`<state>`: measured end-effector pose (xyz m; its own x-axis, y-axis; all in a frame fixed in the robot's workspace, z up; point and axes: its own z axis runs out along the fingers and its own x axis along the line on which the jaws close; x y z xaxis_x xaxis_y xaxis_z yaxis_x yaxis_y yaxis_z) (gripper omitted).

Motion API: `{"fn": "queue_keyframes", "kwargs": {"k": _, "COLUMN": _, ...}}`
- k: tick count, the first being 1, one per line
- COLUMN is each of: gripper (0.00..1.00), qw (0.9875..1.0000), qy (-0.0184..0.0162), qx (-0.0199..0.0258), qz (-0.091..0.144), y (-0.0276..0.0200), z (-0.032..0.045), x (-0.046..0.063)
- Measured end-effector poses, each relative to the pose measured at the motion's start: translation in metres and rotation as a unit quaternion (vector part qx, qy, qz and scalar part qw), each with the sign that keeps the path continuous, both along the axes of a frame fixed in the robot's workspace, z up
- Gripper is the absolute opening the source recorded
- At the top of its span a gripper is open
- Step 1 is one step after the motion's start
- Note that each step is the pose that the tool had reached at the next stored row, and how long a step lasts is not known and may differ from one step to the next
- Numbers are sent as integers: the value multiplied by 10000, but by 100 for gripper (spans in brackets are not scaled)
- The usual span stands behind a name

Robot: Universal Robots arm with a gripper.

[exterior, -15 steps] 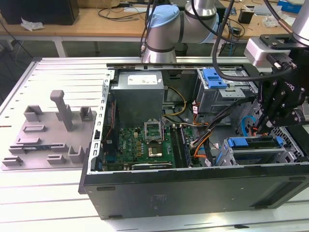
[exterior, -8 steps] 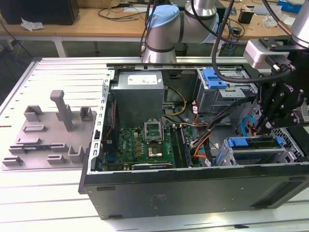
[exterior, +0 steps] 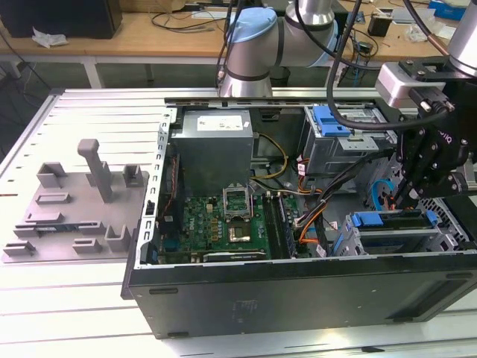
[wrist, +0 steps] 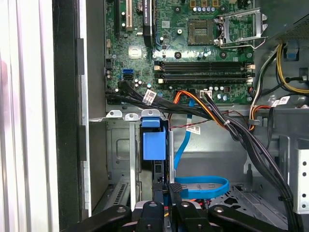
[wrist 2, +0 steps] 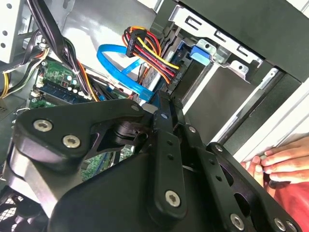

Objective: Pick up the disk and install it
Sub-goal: 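Insert the second disk wire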

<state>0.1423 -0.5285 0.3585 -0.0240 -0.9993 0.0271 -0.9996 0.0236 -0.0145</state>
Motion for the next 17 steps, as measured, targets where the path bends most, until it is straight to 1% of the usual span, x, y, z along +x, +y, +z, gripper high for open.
{"fn": "queue_keyframes", "kwargs": {"k": 14, "gripper": 16, "qw": 10000, "qy": 0, "qx": 0, "qz": 0, "y": -3, "z": -25, "x": 0}}
{"fn": "queue_keyframes", "kwargs": {"k": 17, "gripper": 16, "qw": 10000, "qy": 0, "qx": 0, "qz": 0, "y": -14, "z": -30, "x": 0}}
